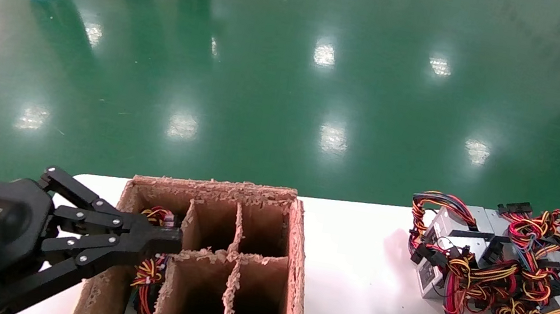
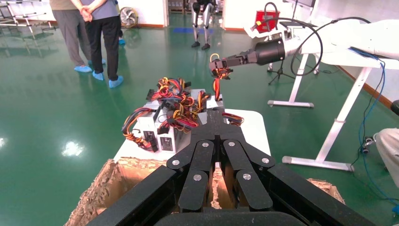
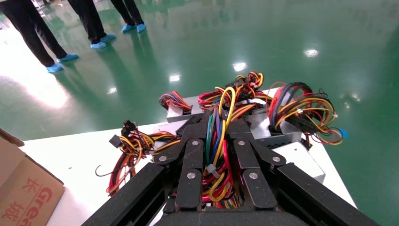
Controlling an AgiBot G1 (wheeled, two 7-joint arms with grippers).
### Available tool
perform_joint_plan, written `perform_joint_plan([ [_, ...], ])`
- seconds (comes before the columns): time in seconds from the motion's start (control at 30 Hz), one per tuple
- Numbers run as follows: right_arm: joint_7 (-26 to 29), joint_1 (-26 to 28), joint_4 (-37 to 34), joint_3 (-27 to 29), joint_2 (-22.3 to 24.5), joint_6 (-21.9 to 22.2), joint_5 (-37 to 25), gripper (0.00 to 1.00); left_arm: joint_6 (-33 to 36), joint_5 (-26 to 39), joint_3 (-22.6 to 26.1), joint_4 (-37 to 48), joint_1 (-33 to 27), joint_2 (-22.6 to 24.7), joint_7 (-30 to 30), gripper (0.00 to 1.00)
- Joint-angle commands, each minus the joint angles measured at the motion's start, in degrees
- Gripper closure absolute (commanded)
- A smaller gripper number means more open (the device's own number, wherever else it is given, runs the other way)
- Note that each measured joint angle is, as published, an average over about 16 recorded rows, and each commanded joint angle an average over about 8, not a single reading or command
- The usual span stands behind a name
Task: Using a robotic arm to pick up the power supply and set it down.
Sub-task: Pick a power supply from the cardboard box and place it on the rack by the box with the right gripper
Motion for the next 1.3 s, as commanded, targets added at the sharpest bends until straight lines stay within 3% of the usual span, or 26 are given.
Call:
perform_joint_plan([
  [0.03,0.02,0.18,0.21,-0.38,-0.31,0.14,-0.10,1.00,0.00,0.00,0.00,0.00,0.00,0.00,0.00,1.00],
  [0.37,0.30,-2.28,0.88,0.43,-1.52,0.53,-0.62,0.99,0.00,0.00,0.00,0.00,0.00,0.00,0.00,1.00],
  [0.43,0.46,-2.71,1.20,0.74,-1.62,0.90,-0.74,0.80,0.00,0.00,0.00,0.00,0.00,0.00,0.00,1.00],
  [0.63,1.02,-3.54,2.18,1.20,-1.74,2.06,-1.29,0.06,0.00,0.00,0.00,0.00,0.00,0.00,0.00,1.00],
  [0.67,1.09,-3.61,2.29,1.20,-1.73,2.19,-1.38,0.01,0.00,0.00,0.00,0.00,0.00,0.00,0.00,1.00],
  [1.3,1.78,-3.28,2.61,1.16,-1.39,2.39,-1.11,0.00,0.00,0.00,0.01,0.00,0.00,0.00,0.00,1.00],
])
